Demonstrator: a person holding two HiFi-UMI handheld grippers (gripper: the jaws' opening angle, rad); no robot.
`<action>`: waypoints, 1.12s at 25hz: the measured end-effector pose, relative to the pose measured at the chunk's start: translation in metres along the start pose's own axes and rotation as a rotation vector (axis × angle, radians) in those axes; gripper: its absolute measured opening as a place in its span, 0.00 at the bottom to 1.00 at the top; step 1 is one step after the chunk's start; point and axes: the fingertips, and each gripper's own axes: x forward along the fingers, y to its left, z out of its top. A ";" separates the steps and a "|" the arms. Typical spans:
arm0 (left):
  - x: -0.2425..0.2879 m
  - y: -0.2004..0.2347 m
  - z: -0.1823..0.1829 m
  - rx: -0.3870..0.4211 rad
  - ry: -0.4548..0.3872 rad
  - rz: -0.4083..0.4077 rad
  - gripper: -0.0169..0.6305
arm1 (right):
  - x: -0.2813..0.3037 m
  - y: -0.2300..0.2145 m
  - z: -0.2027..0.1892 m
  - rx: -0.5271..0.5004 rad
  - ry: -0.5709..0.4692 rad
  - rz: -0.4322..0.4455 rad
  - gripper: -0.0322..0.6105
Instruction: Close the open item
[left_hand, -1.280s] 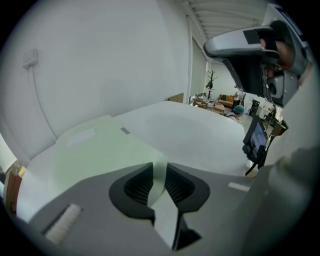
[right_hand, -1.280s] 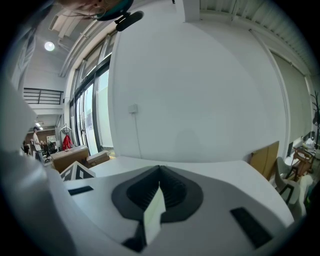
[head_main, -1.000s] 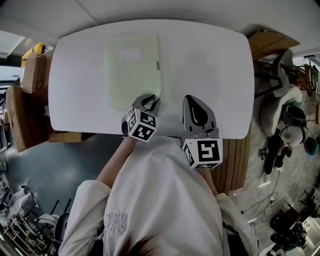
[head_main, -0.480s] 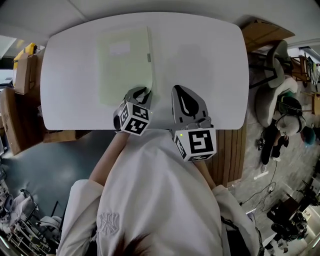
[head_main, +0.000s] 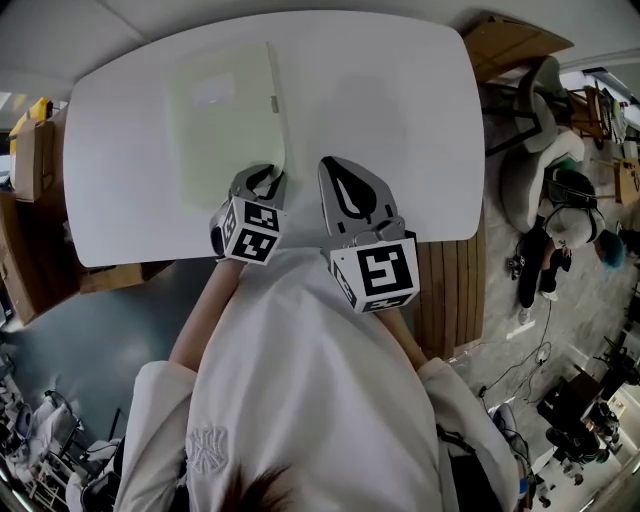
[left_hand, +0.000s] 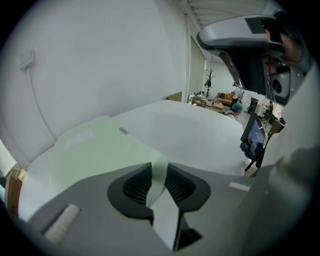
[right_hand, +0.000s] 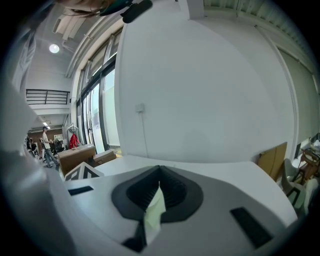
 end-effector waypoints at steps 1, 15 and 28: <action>0.000 -0.001 0.000 0.002 0.003 -0.003 0.15 | 0.000 0.000 0.000 0.001 0.001 0.000 0.06; -0.002 -0.011 -0.002 -0.044 0.012 -0.112 0.28 | 0.006 0.005 -0.001 0.001 0.004 0.000 0.06; -0.003 -0.013 0.000 -0.066 -0.004 -0.106 0.28 | -0.002 0.002 -0.002 0.007 0.004 -0.014 0.06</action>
